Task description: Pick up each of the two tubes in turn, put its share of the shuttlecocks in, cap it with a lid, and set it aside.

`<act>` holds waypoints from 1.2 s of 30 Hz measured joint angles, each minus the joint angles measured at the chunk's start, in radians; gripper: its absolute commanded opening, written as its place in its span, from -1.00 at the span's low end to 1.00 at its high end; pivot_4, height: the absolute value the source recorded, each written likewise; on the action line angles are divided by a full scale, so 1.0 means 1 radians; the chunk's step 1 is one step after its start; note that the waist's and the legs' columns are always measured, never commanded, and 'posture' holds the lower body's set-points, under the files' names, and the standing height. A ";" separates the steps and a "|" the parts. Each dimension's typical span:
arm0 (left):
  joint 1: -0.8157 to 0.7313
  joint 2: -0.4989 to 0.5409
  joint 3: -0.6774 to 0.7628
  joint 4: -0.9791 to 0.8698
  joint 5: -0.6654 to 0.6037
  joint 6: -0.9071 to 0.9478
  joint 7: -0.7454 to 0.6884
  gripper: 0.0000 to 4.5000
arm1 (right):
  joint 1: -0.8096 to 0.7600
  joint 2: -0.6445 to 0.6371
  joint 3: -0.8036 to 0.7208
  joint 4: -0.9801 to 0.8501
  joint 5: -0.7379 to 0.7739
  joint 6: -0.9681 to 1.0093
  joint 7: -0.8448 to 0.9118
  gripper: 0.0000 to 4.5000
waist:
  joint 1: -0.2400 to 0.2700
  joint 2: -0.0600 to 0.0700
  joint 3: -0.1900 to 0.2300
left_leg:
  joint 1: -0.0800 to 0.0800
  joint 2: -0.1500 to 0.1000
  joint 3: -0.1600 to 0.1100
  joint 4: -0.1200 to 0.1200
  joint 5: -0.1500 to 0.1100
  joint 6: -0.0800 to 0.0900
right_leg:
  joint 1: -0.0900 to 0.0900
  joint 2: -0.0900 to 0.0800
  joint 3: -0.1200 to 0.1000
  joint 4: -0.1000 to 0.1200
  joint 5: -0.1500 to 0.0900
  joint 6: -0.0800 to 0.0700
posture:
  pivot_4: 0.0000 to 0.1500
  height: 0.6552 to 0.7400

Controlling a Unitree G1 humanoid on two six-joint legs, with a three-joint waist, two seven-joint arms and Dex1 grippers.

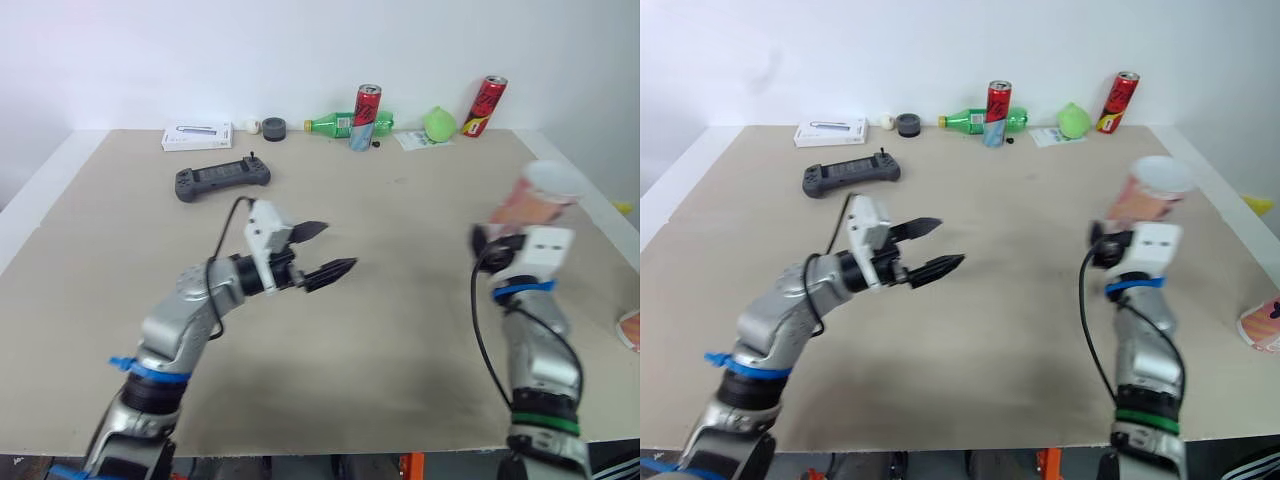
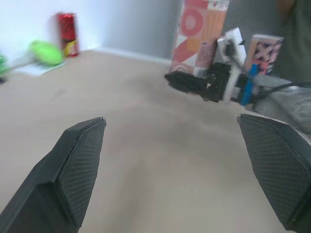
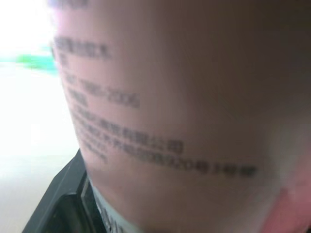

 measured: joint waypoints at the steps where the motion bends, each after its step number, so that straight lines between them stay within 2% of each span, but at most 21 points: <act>1: -0.019 -0.021 -0.016 0.019 0.008 -0.007 0.000 1.00 | -0.014 -0.020 -0.019 0.046 -0.002 -0.012 -0.021 0.57 | -0.004 0.000 0.000 | 0.000 0.001 0.000 0.000 0.000 0.000 | 0.000 0.001 0.000 0.000 0.000 0.000 | 1.00 1.00; 6: -0.072 -0.071 -0.096 0.053 0.049 -0.035 -0.030 1.00 | -0.064 -0.077 -0.062 0.296 0.001 -0.100 -0.052 0.57 | -0.022 0.002 -0.001 | 0.002 0.003 0.000 -0.004 0.000 0.000 | 0.000 0.006 0.002 0.000 -0.001 -0.003 | 1.00 1.00; 11: -0.057 -0.067 -0.108 0.044 0.063 -0.036 -0.031 1.00 | -0.073 -0.081 -0.068 0.411 0.025 -0.147 -0.048 0.57 | -0.025 0.007 -0.001 | 0.004 0.004 -0.001 -0.006 0.000 0.000 | 0.000 0.007 0.004 0.001 -0.001 -0.003 | 1.00 1.00; 12: -0.048 -0.065 -0.107 0.039 0.063 -0.033 -0.030 1.00 | -0.076 -0.081 -0.069 0.416 0.029 -0.151 -0.047 0.86 | -0.025 0.007 -0.001 | 0.005 0.004 -0.001 -0.006 0.000 0.000 | 0.000 0.007 0.005 0.001 -0.001 -0.003 | 1.00 1.00; 13: -0.035 -0.062 -0.107 0.031 0.063 -0.027 -0.027 1.00 | -0.075 -0.081 -0.068 0.420 0.031 -0.160 -0.042 0.98 | -0.024 0.007 -0.001 | 0.004 0.004 -0.001 -0.005 0.000 0.000 | 0.000 0.007 0.005 0.001 -0.001 -0.002 | 1.00 1.00; 17: -0.002 -0.053 -0.105 0.014 0.063 -0.015 -0.013 1.00 | -0.054 -0.081 -0.067 0.403 0.049 -0.181 -0.024 0.98 | -0.023 0.007 -0.001 | 0.003 0.003 -0.001 -0.003 0.000 0.000 | 0.000 0.006 0.005 0.000 -0.001 -0.001 | 1.00 1.00; 21: 0.025 -0.039 -0.092 0.007 0.070 -0.014 0.011 1.00 | 0.073 -0.072 -0.069 0.243 0.068 -0.169 -0.019 0.98 | -0.017 0.008 -0.001 | 0.002 0.003 -0.001 -0.004 0.000 0.000 | 0.000 0.006 0.005 0.000 -0.002 0.001 | 1.00 1.00; 28: 0.163 0.015 0.005 0.006 0.091 -0.043 0.076 1.00 | 0.502 0.037 -0.066 -0.282 0.130 -0.024 -0.002 0.98 | -0.021 0.012 -0.003 | 0.004 0.005 -0.002 -0.005 -0.001 0.001 | 0.000 0.006 0.007 0.001 -0.004 0.000 | 1.00 1.00; 33: 0.266 0.068 0.034 0.002 0.140 -0.093 0.107 1.00 | 0.613 0.038 -0.035 -0.454 0.195 0.075 0.084 0.98 | -0.023 0.010 -0.002 | 0.006 0.006 -0.001 -0.004 0.001 0.002 | 0.001 0.006 0.008 0.001 -0.003 -0.005 | 1.00 1.00; 36: 0.333 0.092 0.059 -0.002 0.152 -0.110 0.118 1.00 | 0.638 -0.035 0.060 -0.536 0.235 0.157 0.223 0.98 | -0.023 0.010 -0.002 | 0.007 0.006 0.000 -0.003 0.002 0.004 | 0.001 0.005 0.009 0.001 -0.001 -0.005 | 1.00 1.00</act>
